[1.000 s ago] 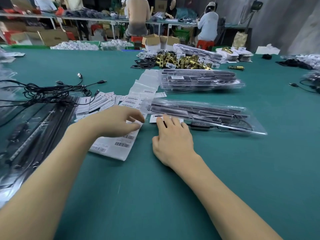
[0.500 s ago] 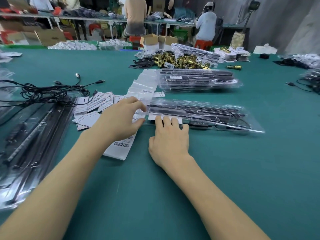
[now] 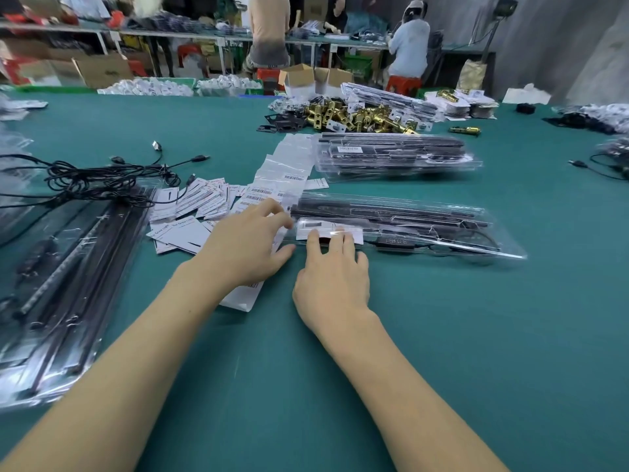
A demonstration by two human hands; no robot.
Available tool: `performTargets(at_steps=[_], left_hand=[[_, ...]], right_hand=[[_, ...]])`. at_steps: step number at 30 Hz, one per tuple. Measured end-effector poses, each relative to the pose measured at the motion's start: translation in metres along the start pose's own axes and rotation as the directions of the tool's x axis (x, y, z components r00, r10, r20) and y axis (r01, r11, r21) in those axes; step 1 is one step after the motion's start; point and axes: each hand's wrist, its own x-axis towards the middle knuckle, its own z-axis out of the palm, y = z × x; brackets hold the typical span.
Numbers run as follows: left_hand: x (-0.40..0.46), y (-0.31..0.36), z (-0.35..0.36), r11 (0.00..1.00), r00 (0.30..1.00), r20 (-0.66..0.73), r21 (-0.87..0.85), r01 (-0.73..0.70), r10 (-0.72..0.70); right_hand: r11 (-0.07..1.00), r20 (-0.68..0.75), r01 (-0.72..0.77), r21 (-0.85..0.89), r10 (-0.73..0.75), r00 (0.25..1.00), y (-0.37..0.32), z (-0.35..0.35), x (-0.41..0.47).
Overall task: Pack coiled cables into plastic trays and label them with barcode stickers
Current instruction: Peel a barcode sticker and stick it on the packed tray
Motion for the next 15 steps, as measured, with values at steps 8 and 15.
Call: performTargets(at_steps=[8, 15], left_hand=[[0.000, 0.006, 0.001, 0.998, 1.000, 0.021, 0.060, 0.021, -0.023], [-0.001, 0.009, 0.000, 0.996, 0.999, 0.022, 0.085, 0.032, -0.034]], right_hand=[[0.992, -0.011, 0.089, 0.088, -0.088, 0.996, 0.013, -0.002, -0.001], [0.980, 0.030, 0.132, 0.152, -0.138, 0.990, 0.016, -0.006, -0.006]])
